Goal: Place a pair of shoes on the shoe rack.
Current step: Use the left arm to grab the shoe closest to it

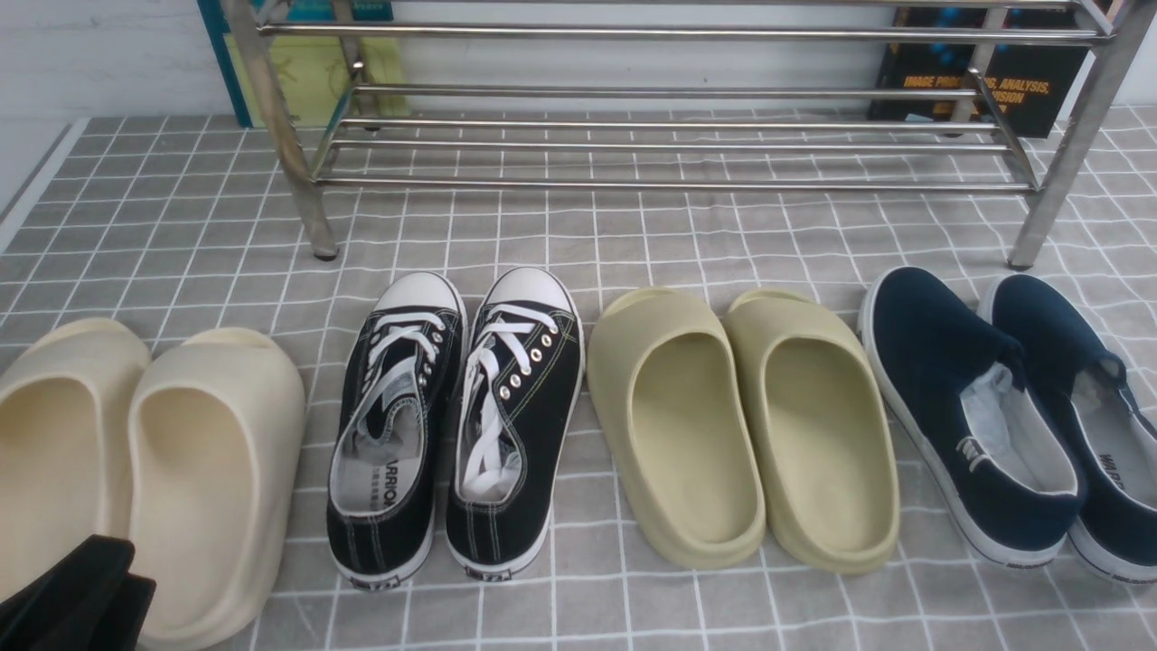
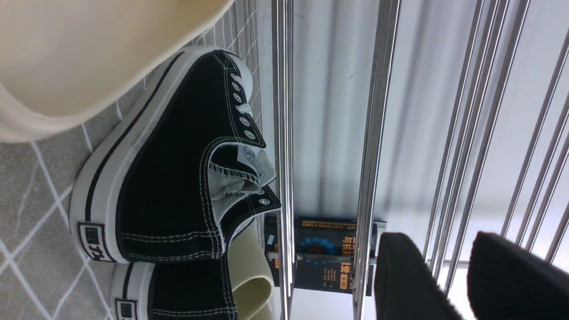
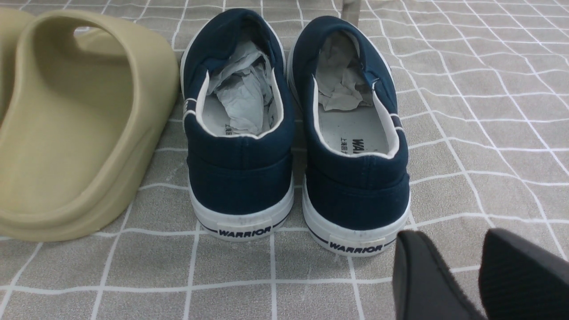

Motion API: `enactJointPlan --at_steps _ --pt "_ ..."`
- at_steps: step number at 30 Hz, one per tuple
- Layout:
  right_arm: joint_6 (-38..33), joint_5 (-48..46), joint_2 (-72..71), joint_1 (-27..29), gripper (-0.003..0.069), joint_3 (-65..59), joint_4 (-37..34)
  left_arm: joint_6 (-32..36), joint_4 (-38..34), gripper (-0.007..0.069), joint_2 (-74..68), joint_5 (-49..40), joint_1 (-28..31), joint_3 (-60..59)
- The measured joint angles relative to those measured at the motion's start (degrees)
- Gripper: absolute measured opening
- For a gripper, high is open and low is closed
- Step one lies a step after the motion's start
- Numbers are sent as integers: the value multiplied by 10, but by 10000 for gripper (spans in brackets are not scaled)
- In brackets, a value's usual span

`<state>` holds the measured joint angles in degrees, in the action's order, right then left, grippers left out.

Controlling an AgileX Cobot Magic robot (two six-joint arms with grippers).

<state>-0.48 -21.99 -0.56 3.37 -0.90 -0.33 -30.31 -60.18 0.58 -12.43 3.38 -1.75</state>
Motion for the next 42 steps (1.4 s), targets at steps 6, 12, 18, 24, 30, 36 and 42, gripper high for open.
enactJointPlan --at_steps 6,12,18,24,30,36,42 --pt "0 0 0 0 239 0 0 149 6 237 0 -29 0 64" --pt "0 0 0 0 239 0 3 296 148 101 -132 -164 0 243" --pt "0 0 0 0 239 0 0 279 390 -13 -360 -409 0 438" --pt "0 0 0 0 239 0 3 261 467 -13 -519 -504 -13 548" --pt "0 0 0 0 239 0 3 264 483 12 -630 -507 -116 582" --pt "0 0 0 0 239 0 3 218 558 185 -712 -492 -202 596" --pt "0 0 0 0 239 0 3 152 602 399 -792 -455 -231 601"
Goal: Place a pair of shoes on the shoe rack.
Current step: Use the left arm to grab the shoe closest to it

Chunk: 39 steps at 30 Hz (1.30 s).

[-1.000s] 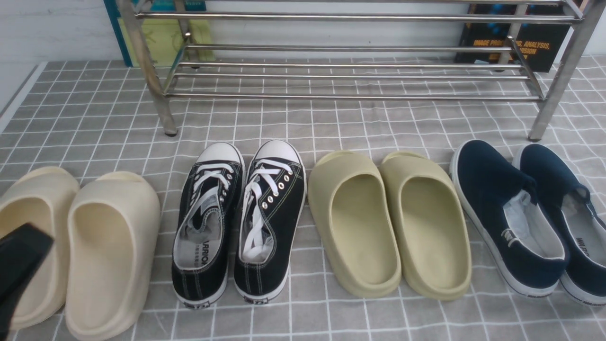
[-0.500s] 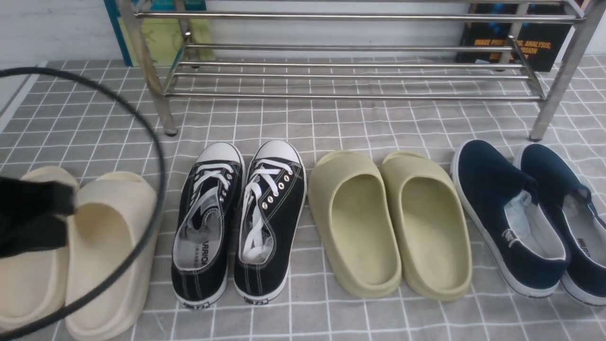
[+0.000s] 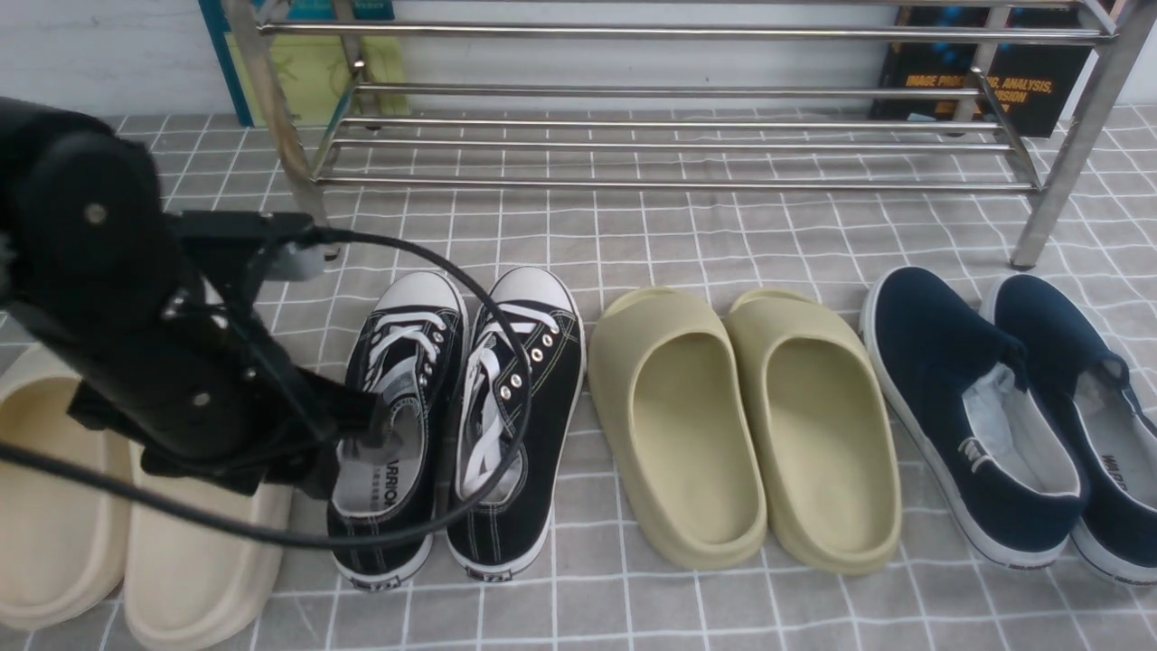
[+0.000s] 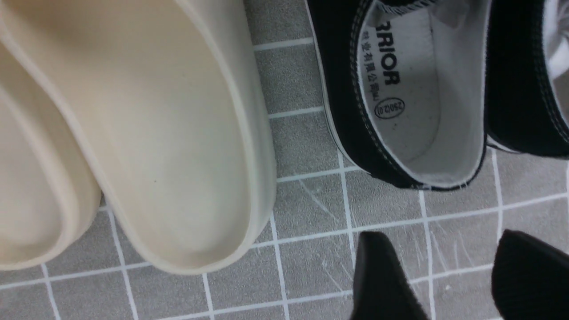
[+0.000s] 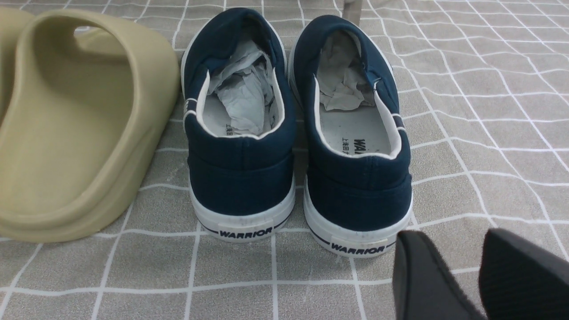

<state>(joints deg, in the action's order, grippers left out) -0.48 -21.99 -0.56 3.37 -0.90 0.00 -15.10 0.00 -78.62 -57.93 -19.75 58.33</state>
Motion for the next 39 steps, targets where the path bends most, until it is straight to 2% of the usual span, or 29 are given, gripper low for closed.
enactJointPlan --at_steps 4,13,20,24,25,27,28,29,33,39 --pt "0 0 0 0 239 0 0 -12 7 428 -30 20 0 0" --pt "0 0 0 0 239 0 0 -14 8 421 -79 84 0 1" --pt "0 0 0 0 239 0 0 -87 75 339 -149 109 0 1" --pt "0 0 0 0 239 0 -3 -113 100 237 -172 111 0 1" --pt "0 0 0 0 239 0 -3 -113 101 206 -174 113 0 2" --pt "0 0 0 0 239 0 -3 -115 101 80 -174 114 0 6" --pt "0 0 0 0 239 0 -3 -115 101 70 -174 114 0 6" --pt "0 0 0 0 239 0 -3 -115 102 -4 -173 111 0 13" --pt "0 0 0 0 239 0 0 -110 95 -13 -167 77 0 47" --pt "0 0 0 0 239 0 0 -50 27 -13 -151 -8 37 176"
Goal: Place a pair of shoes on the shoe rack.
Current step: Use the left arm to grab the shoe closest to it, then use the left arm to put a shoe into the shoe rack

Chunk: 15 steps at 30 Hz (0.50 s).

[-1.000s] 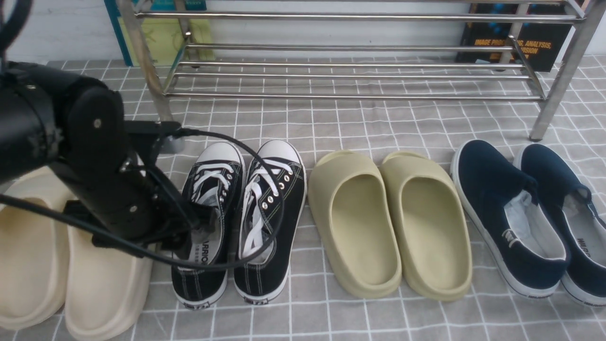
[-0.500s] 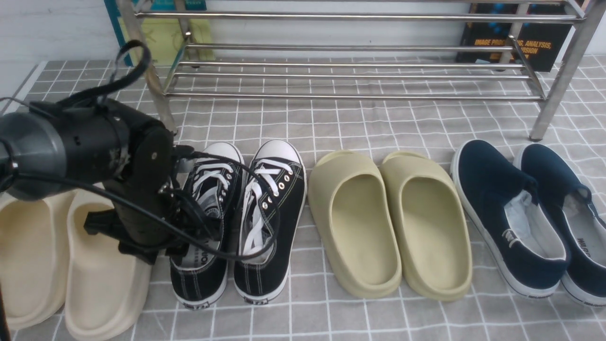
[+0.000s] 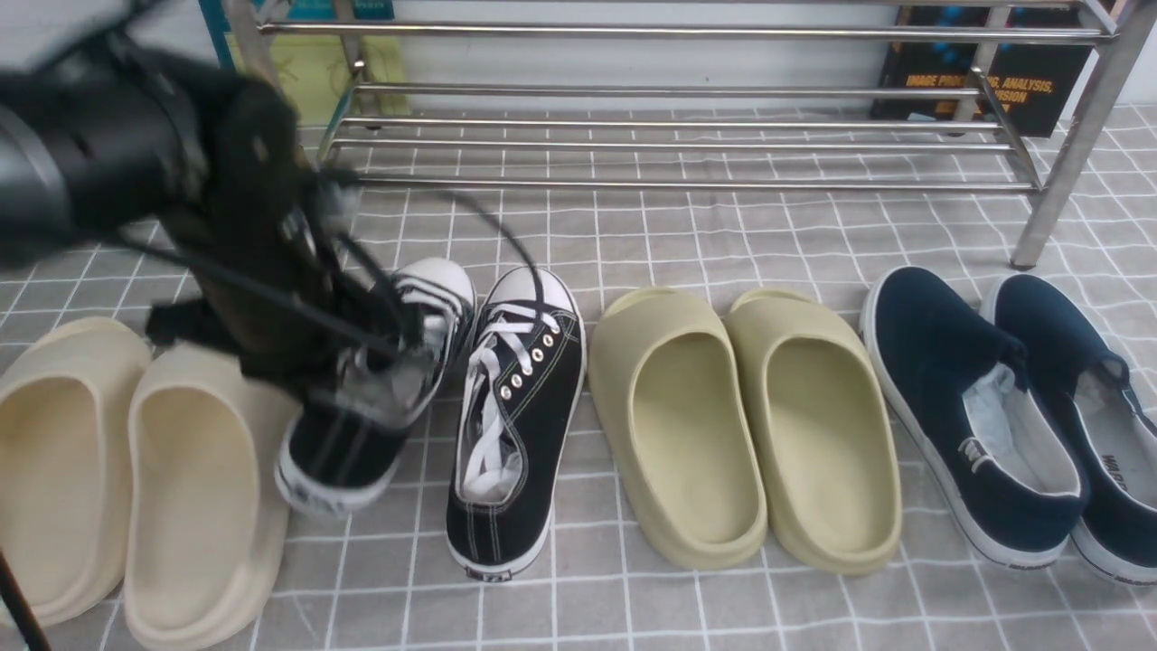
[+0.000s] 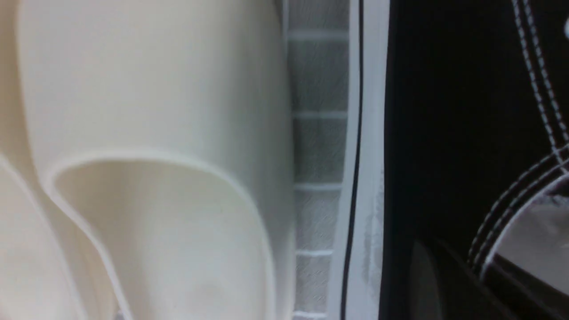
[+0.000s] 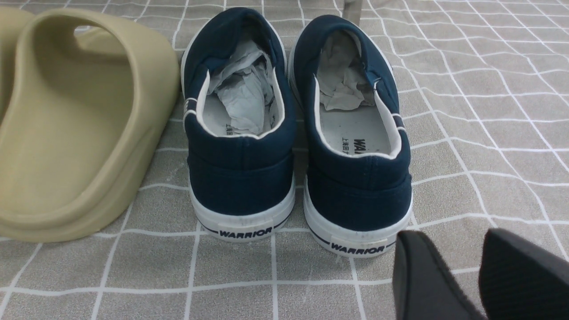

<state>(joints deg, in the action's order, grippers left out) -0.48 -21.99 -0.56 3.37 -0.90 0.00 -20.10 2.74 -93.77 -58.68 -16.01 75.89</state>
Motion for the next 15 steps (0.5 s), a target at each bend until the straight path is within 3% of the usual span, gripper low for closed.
enactJointPlan --at_steps 7,15 --pt "0 0 0 0 239 0 0 38 -61 -13 -45 3 41 113" --pt "0 0 0 0 239 0 0 37 -71 -13 -133 2 44 224"
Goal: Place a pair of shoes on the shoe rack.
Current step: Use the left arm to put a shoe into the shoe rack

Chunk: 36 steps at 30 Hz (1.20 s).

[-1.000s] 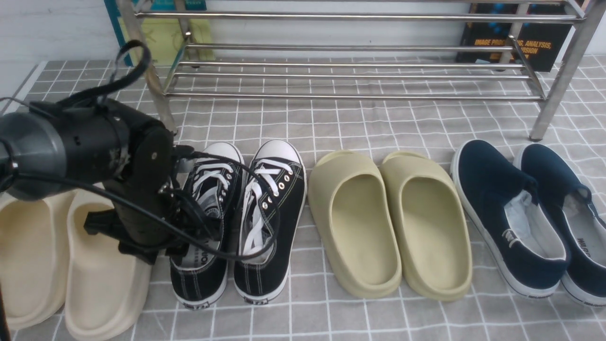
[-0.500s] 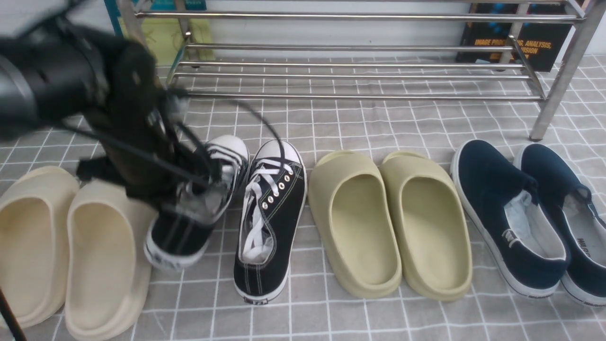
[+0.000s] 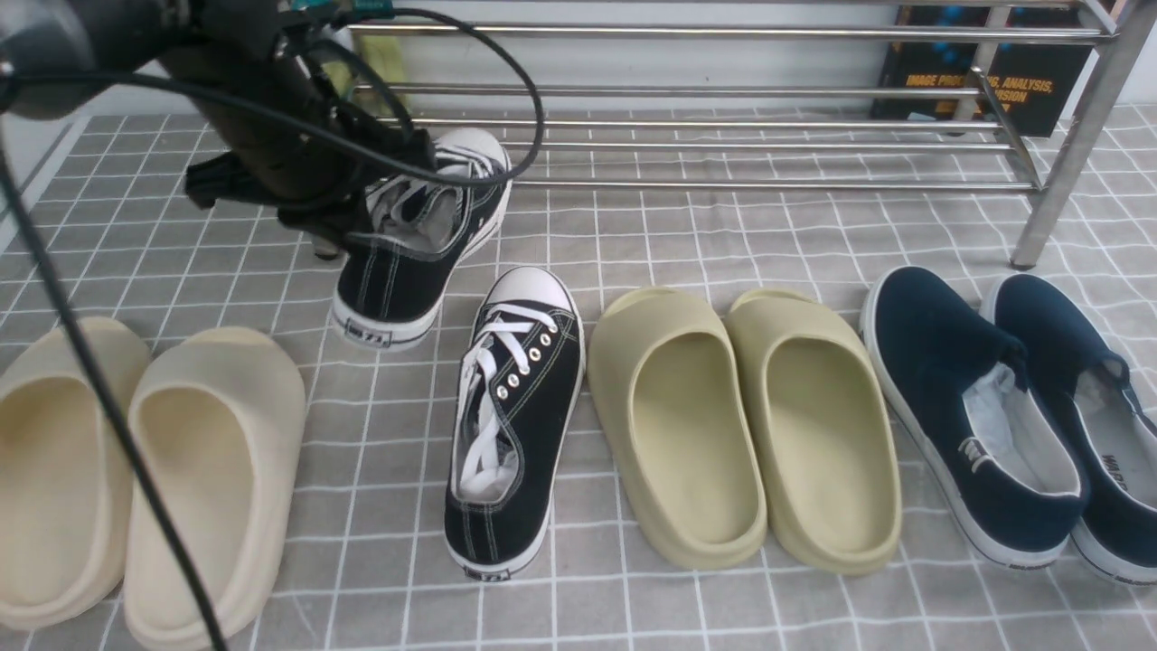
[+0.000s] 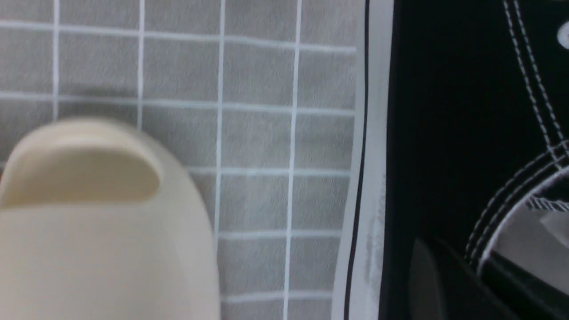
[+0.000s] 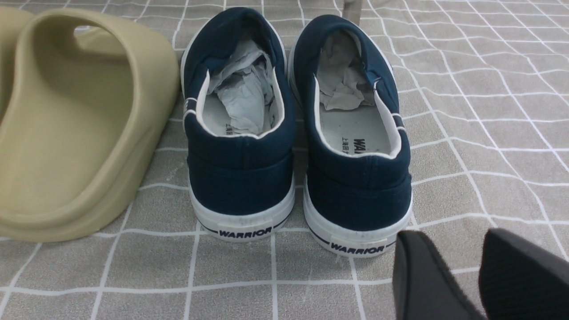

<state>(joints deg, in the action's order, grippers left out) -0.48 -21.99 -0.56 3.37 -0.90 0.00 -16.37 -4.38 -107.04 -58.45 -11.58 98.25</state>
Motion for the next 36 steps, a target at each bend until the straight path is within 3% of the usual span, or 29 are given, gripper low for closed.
enactJointPlan --at_steps 15,25,30,36 --pt "0 0 0 0 239 0 -3 -72 16 -13 -157 96 10 176" --pt "0 0 0 0 239 0 -3 -75 54 -1 -210 117 10 242" --pt "0 0 0 0 239 0 0 -76 54 107 -210 143 10 246" --pt "0 0 0 0 239 0 0 -76 53 218 -186 95 10 246"
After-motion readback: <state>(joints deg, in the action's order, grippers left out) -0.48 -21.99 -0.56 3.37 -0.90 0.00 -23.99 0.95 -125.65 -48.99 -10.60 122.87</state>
